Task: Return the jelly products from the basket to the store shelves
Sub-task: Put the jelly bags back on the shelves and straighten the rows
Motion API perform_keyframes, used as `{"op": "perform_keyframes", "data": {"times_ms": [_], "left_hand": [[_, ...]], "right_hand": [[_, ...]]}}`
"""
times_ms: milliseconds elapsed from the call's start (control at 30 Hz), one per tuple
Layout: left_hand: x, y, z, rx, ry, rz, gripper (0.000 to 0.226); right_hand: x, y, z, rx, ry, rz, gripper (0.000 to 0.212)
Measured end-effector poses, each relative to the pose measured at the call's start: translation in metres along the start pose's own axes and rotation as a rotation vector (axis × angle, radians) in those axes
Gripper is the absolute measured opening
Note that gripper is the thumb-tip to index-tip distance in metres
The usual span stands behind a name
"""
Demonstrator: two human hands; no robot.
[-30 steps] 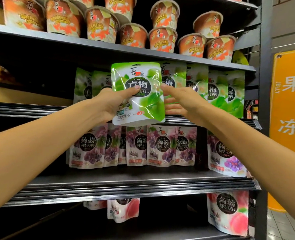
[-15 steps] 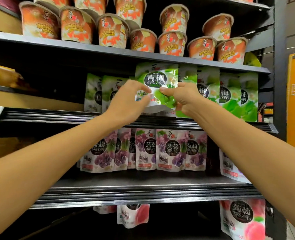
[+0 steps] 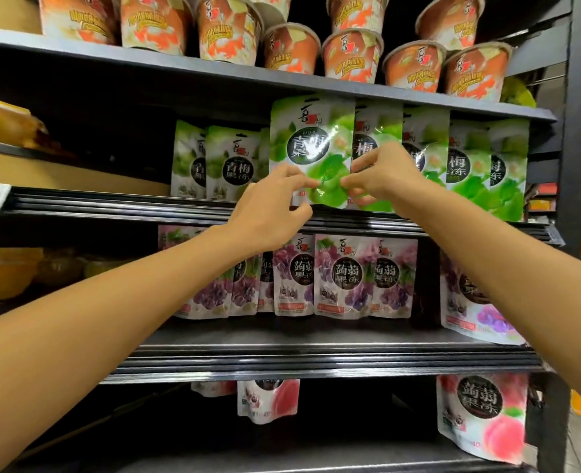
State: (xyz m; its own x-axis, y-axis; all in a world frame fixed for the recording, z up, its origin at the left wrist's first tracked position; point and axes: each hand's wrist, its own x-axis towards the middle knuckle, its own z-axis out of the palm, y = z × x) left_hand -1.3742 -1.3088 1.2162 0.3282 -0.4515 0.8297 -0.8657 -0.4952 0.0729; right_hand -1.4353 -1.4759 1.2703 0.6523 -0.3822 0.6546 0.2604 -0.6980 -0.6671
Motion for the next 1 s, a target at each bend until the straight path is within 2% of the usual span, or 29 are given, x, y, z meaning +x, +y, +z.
{"op": "perform_keyframes", "data": {"times_ms": [200, 300, 500, 800, 900, 1000], "left_hand": [[0.002, 0.006, 0.007, 0.063, -0.023, -0.012, 0.041], [0.002, 0.005, 0.01, 0.089, 0.007, -0.001, 0.041], [-0.003, 0.005, 0.01, 0.081, 0.015, 0.012, 0.04], [-0.038, 0.002, -0.005, -0.113, 0.155, 0.01, 0.023], [-0.072, 0.0, -0.009, -0.282, 0.147, -0.096, 0.019], [-0.122, -0.008, -0.011, -0.512, 0.058, -0.27, 0.023]], "right_hand": [[0.002, 0.009, 0.005, -0.128, 0.118, -0.045, 0.019], [0.003, 0.016, 0.006, -0.151, 0.121, -0.06, 0.029], [-0.004, 0.019, 0.002, -0.133, 0.144, -0.081, 0.025], [-0.037, 0.021, 0.013, -0.122, 0.206, -0.179, 0.019], [-0.069, 0.022, 0.032, -0.054, 0.228, -0.251, 0.013], [-0.119, 0.031, 0.06, 0.027, 0.187, -0.237, 0.012]]}}
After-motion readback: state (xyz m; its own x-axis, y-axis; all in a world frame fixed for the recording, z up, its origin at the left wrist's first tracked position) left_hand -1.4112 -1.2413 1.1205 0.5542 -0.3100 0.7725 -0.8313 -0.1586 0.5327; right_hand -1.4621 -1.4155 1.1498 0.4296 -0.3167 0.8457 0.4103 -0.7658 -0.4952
